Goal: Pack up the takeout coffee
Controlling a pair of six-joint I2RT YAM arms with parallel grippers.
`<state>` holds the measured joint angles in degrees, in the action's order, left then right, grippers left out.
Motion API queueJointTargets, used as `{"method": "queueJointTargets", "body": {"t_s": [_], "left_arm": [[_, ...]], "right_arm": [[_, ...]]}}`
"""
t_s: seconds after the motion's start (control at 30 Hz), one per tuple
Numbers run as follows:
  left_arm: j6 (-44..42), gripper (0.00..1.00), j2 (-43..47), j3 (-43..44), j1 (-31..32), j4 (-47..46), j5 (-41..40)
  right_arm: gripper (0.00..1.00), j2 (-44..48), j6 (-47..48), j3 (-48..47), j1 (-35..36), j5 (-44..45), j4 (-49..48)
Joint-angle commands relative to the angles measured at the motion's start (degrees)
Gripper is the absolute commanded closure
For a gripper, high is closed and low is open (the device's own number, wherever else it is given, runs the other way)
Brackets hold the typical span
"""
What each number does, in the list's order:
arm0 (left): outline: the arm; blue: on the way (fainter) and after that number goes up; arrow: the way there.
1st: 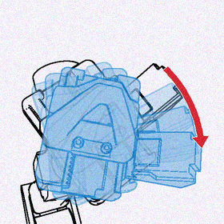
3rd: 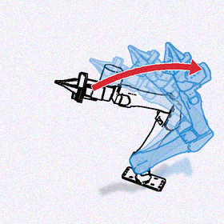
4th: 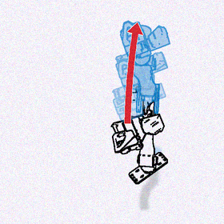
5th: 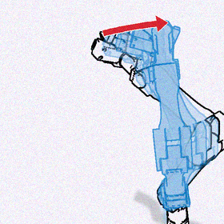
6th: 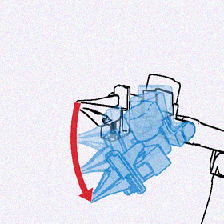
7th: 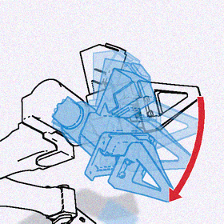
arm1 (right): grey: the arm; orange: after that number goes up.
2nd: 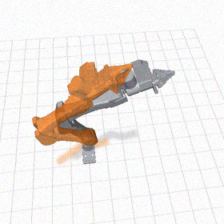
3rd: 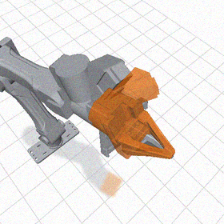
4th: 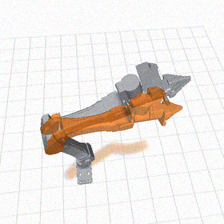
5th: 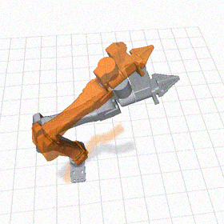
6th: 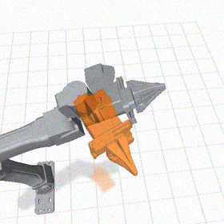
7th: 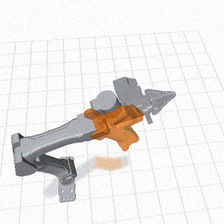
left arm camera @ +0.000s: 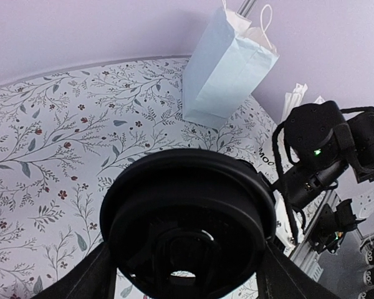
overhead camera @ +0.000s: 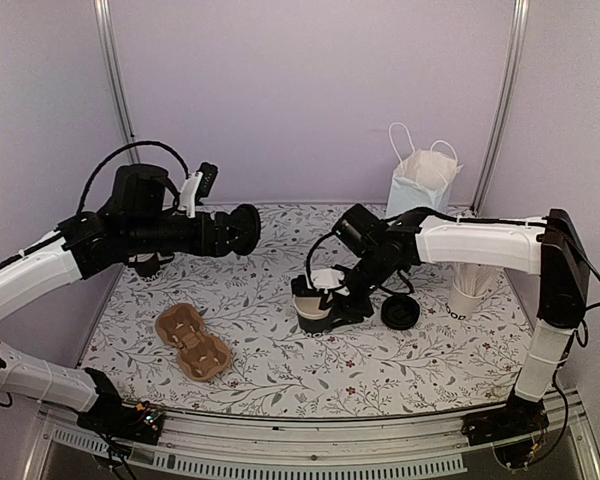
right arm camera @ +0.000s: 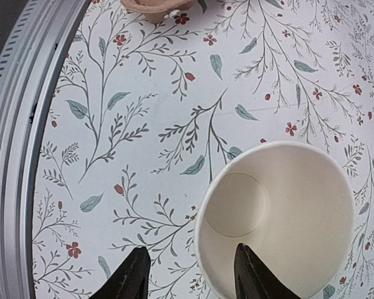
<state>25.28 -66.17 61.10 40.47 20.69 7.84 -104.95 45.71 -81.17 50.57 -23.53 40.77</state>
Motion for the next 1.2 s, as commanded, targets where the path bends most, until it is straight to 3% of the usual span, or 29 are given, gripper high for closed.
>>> {"method": "queueJointTargets", "body": {"t_s": [0.0, 0.17, 0.47, 0.87, 0.93, 1.07, 1.17], "left_arm": [[0.41, 0.25, 1.36, -1.04, -0.83, 1.92, -1.49], [0.23, 0.24, 1.65, -1.33, -0.92, 1.8, -1.01], [-4.07, 0.24, -0.24, 3.31, -1.01, 8.51, -1.59], [-8.84, 0.25, -2.74, 10.18, -0.97, 20.77, -2.0], [-9.19, 0.25, -3.11, 10.48, -0.99, 21.89, -1.49], [-9.84, 0.25, -4.32, 11.06, -0.75, 23.79, 1.25], [-10.49, 0.25, -5.9, 12.27, 0.15, 25.54, 2.36]], "right_arm": [[0.52, -2.05, 0.46, -2.59, 0.57, 3.84, -0.72], [0.58, -3.37, 0.08, -2.68, 1.13, 5.25, -1.31], [0.9, -2.0, 1.16, -2.16, 4.39, 4.47, -0.22], [0.92, -2.37, 3.68, -3.11, 12.87, 5.07, 3.97], [0.88, -2.35, 3.53, -3.67, 12.89, 4.8, 4.36], [0.6, -0.99, 2.74, -5.44, 12.89, 5.59, 6.42], [0.46, 3.74, 3.16, -4.92, 12.62, 5.32, 7.56]]}}
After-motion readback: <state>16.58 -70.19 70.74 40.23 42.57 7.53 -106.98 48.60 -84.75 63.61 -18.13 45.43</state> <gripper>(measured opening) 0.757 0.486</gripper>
